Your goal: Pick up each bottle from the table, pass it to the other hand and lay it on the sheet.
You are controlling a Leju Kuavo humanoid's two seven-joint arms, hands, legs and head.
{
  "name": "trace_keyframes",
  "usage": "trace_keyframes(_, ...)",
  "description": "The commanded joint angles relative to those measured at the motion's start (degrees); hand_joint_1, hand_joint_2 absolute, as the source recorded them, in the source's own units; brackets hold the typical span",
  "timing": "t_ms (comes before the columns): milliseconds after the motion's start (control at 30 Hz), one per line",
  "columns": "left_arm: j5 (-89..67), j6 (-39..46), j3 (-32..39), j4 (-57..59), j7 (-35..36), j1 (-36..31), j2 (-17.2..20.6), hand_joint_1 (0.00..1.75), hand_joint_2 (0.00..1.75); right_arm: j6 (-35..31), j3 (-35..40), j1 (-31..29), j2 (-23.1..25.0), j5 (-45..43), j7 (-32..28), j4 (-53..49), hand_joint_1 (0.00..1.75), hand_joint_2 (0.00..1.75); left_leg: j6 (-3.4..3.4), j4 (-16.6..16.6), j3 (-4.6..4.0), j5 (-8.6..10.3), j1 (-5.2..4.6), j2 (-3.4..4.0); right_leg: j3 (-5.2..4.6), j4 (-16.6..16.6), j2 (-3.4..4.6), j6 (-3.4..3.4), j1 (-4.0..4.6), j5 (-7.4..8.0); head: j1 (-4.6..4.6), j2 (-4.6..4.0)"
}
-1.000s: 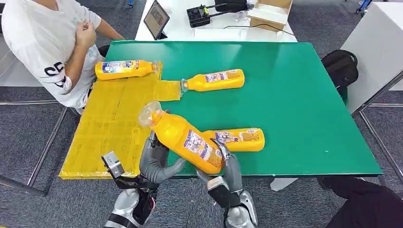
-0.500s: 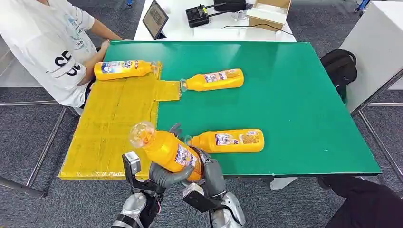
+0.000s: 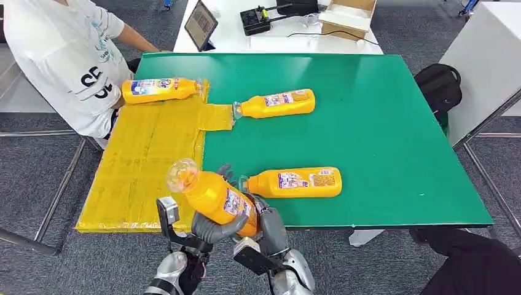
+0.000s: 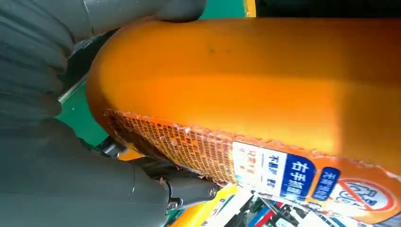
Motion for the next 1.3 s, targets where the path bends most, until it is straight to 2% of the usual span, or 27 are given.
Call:
trace_keyframes(33, 4.4, -2.3, 1.2, -4.3, 0.8, -2.7, -2.0, 1.75, 1.75, 0.5, 5.3, -1.0, -0.1, 0.8, -0.2, 8.4, 1.75, 1.75, 0.03, 0.0, 0.11, -0.08, 0.05, -0.08, 0.16, 0.0, -0.13, -0.13, 0.07, -0.1, 0.0, 0.0)
trace_keyframes(333, 2.6, -0.8, -0.6, -2.9, 0.3, -2.9, -2.1, 1.75, 1.75, 0.8, 5.6, -1.3, 0.1, 1.0, 0.4, 8.5, 1.75, 1.75, 0.04, 0.0, 0.17, -0.08, 0.04, -0.13, 0.22, 0.0, -0.18, -0.14, 0.06, -0.12, 0.0, 0.0)
trace_keyframes(533, -1.8, 3.6, -1.1, -3.5, -1.3, -3.0, -1.9, 1.75, 1.75, 0.7, 5.8, -1.5, 0.2, 1.1, 0.5, 8.3, 1.75, 1.75, 0.06, 0.0, 0.32, -0.17, 0.07, -0.16, 0.39, 0.0, -0.23, -0.22, 0.11, -0.21, 0.0, 0.0)
trace_keyframes(567, -3.1, 4.9, -1.1, -3.9, -1.7, -2.9, -1.9, 1.75, 1.75, 0.1, 5.4, -1.4, 0.5, 0.3, -0.1, 7.6, 0.45, 1.75, 0.09, 0.1, 0.47, -0.25, 0.06, -0.13, 0.53, 0.0, -0.22, -0.28, 0.12, -0.29, 0.0, 0.0)
trace_keyframes(600, -4.5, 6.4, -1.2, -4.2, -2.1, -2.8, -1.8, 1.75, 1.75, 0.7, 5.8, -1.5, 0.5, -0.3, 0.6, 7.1, 0.0, 1.75, 0.04, 0.0, 0.14, -0.08, 0.05, -0.11, 0.18, 0.0, -0.16, -0.14, 0.07, -0.11, 0.0, 0.0)
trace_keyframes(633, -4.5, 6.4, -1.2, -4.2, -2.1, -2.7, -1.9, 1.75, 1.75, 0.7, 5.9, -1.6, 0.5, -0.3, 0.7, 7.0, 0.0, 0.0, 0.07, 0.1, 0.3, -0.18, 0.06, -0.13, 0.36, 0.0, -0.21, -0.22, 0.11, -0.21, 0.0, 0.0)
trace_keyframes(667, -8.3, 11.5, -1.0, -4.8, -3.2, -2.7, -1.8, 1.75, 1.75, 0.9, 6.3, -1.2, 0.5, -1.1, 0.1, 5.0, 0.0, 0.0, 0.04, 0.0, 0.14, -0.09, 0.03, -0.1, 0.17, 0.0, -0.16, -0.14, 0.06, -0.12, 0.0, 0.0)
trace_keyframes(700, -9.0, 12.6, -0.7, -5.0, -3.3, -2.7, -1.8, 1.75, 1.75, 1.3, 6.4, -1.0, 0.5, -1.7, -0.1, 4.0, 0.0, 0.0, 0.07, 0.1, 0.32, -0.19, 0.03, -0.11, 0.36, 0.0, -0.18, -0.21, 0.08, -0.22, 0.0, 0.0)
trace_keyframes(833, -9.0, 12.7, -0.3, -4.9, -3.3, -2.8, -1.8, 1.75, 1.75, 1.9, 6.6, -0.6, 0.5, -2.0, 0.2, 2.5, 0.0, 0.0, 0.04, 0.0, 0.15, -0.09, 0.04, -0.06, 0.18, 0.0, -0.12, -0.13, 0.07, -0.11, 0.0, 0.0)
trace_keyframes(1033, -14.7, 26.8, 3.4, -8.2, -3.3, -4.6, -0.6, 1.75, 1.75, 6.6, 7.5, 2.8, -0.9, -3.5, -0.7, -12.3, 0.0, 0.0, 0.06, 0.1, 0.3, -0.22, 0.05, -0.08, 0.34, 0.1, -0.16, -0.25, 0.11, -0.25, -0.02, 0.0)
trace_keyframes(1067, -15.6, 29.1, 4.0, -8.8, -3.3, -5.2, 0.0, 1.75, 1.75, 7.4, 7.7, 3.1, -1.2, -3.8, -0.1, -14.7, 0.0, 0.0, 0.03, 0.1, 0.05, -0.07, 0.04, -0.09, 0.09, 0.1, -0.14, -0.14, 0.07, -0.11, 0.02, 0.0)
trace_keyframes(1133, -18.5, 35.2, 4.7, -8.9, -3.3, -6.8, 1.0, 1.75, 1.75, 4.2, 6.8, 4.0, -0.5, -5.9, -2.2, -19.4, 0.0, 0.0, 0.07, 0.1, 0.33, -0.23, 0.05, -0.01, 0.34, 0.1, -0.1, -0.28, 0.1, -0.24, 0.0, 0.0)
trace_keyframes(1167, -21.3, 41.8, 5.4, -7.3, -3.3, -8.1, 1.9, 1.75, 1.75, 2.5, 6.6, 4.8, -0.2, -8.1, -2.2, -23.6, 0.0, 0.0, 0.02, 0.1, 0.08, -0.08, 0.04, 0.01, 0.09, 0.1, -0.04, -0.17, 0.07, -0.08, 0.0, 0.0)
trace_keyframes(1300, -20.7, 41.1, 6.0, -6.8, -3.3, -9.0, 2.7, 1.75, 1.75, 2.7, 7.0, 5.2, -0.5, -8.2, -1.8, -25.5, 0.0, 0.0, 0.01, 0.0, 0.22, -0.08, 0.03, -0.06, 0.25, 0.1, -0.05, -0.19, 0.07, -0.12, 0.02, 0.0)
